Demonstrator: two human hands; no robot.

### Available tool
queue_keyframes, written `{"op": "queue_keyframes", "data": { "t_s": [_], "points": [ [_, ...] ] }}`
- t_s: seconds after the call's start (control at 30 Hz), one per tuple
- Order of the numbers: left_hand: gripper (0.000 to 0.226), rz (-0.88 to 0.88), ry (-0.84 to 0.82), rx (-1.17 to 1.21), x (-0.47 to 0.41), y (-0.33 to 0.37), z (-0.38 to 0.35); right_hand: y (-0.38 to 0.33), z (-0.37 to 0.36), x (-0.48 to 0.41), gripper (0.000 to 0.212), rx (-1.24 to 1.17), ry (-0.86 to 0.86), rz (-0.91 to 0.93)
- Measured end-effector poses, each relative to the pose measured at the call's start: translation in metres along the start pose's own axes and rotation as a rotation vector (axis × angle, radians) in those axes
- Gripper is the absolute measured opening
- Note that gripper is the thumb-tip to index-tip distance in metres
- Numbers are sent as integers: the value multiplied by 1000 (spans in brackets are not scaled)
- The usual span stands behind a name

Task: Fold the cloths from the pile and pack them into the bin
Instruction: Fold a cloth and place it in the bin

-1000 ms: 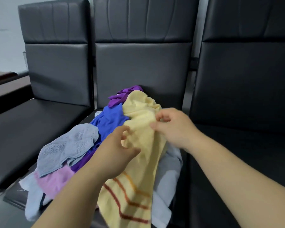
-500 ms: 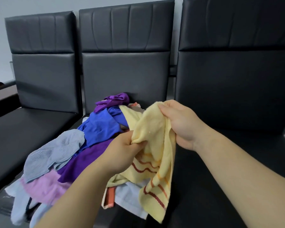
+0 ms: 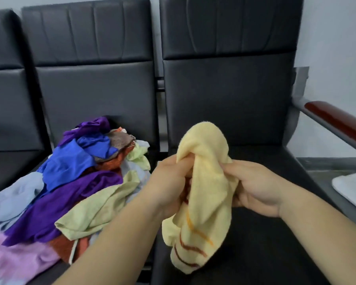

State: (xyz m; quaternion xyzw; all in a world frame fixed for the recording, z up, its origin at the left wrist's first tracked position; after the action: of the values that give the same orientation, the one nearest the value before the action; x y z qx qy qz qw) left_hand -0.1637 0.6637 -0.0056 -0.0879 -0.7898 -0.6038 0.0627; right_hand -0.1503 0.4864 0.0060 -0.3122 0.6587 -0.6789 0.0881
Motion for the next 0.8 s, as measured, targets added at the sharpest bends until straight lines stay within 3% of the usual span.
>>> {"op": "queue_keyframes", "data": {
  "t_s": [0.1, 0.17, 0.23, 0.3, 0.37, 0.47, 0.57, 0.63, 0.7, 0.8],
  "points": [
    [38, 86, -76, 45, -11, -21, -22, 16, 26, 10, 37, -54, 96, -90],
    [44, 104, -10, -55, -19, -35, -25, 30, 46, 9, 42, 7, 271, -170],
    [71, 69, 186, -433, -22, -46, -19, 42, 70, 9, 55, 405, 468, -246],
    [73, -32, 219, -818, -21, -52, -19, 50, 85, 9, 65, 826, 551, -263],
    [51, -103, 62, -916, -21, -63, -24, 52, 90, 9, 54, 940, 508, -222],
    [23, -89, -208, -1035, -17, -80, -36, 52, 81, 13, 29, 944, 274, -193],
    [15, -44, -365, -1172, -15, -96, -44, 62, 61, 21, 38, 1062, -19, -315],
    [11, -57, -385, -1291, -17, -103, -42, 75, 53, 19, 40, 1213, -41, -301],
    [15, -131, -397, -1393, -20, -107, -40, 82, 52, 12, 26, 1289, 20, -209],
    [15, -216, -424, -1447, -22, -108, -35, 80, 62, 7, 21, 1167, 83, -232]
  ]
}}
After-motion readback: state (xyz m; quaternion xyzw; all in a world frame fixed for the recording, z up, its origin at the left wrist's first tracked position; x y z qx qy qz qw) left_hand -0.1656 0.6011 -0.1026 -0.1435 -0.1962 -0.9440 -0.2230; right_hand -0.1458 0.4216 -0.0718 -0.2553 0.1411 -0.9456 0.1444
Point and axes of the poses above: each hand's wrist, its own x-axis away from the middle knuckle, its own z-axis out of the back of the hand, y = z × x, the point moved 3 cm from there along -x, towards the middle knuckle, and after that the axes turned 2 degrees about x, right-handed, at the moved point
